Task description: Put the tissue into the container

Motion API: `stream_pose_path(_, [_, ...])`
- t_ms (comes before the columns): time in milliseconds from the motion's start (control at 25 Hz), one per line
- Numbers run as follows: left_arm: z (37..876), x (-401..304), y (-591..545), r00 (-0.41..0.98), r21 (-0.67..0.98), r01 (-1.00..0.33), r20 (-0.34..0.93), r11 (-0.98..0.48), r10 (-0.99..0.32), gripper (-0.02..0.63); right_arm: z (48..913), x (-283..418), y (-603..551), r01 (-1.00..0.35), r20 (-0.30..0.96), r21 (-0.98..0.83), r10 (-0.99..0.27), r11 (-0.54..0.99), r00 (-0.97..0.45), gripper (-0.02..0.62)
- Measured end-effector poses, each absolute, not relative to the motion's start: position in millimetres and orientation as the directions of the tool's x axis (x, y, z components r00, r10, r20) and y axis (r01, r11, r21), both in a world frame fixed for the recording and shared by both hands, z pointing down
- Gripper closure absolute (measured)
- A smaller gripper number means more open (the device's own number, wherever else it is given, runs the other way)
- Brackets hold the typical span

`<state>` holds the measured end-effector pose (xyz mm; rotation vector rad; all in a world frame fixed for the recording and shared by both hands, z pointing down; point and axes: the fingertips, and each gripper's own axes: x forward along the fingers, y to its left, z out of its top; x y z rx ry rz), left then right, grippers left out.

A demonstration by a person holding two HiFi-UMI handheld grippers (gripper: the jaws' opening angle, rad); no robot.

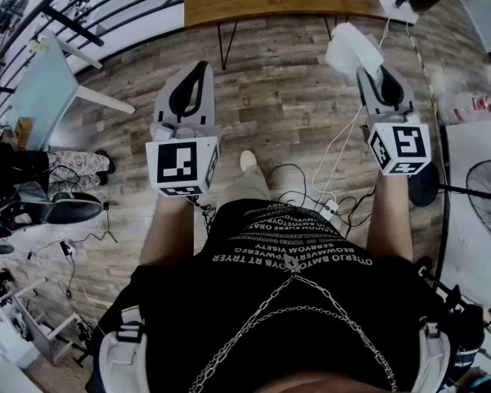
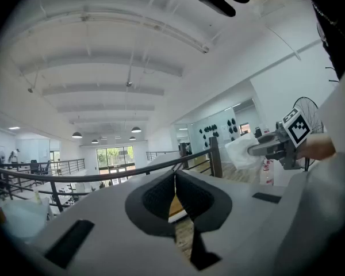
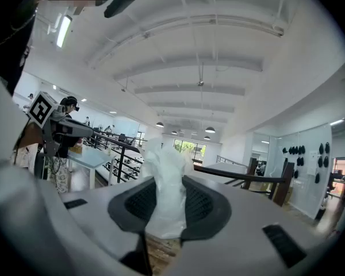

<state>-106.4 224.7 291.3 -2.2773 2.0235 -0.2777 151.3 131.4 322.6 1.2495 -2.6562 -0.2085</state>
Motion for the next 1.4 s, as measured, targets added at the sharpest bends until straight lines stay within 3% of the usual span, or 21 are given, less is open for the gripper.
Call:
stream_pose_path(280, [290.9,-45.7,304.9,0.103,-0.184,-0.976,0.095,-0.119,-0.99,0.577,322.2,213.9,207.0,-0.743,0.122,0.173,-0.762,0.647,-0.636,0.48])
stream_pose_path(560, [283.3,-43.9,332.1,0.068,-0.21,-0.974,0.087,-0.085,-0.994,0.577,319.7,230.7,222.1,-0.748,0.105,0.092,-0.753,0.657,-0.649,0.479])
stream_pose_path(1400, [298.2,-144.5,138.6,0.137,-0.204,-0.967,0.088,-0.152,-0.987,0.577,291.0,130.4,69.9,-0.817,-0.01,0.132,-0.823,0.562,-0.568,0.479])
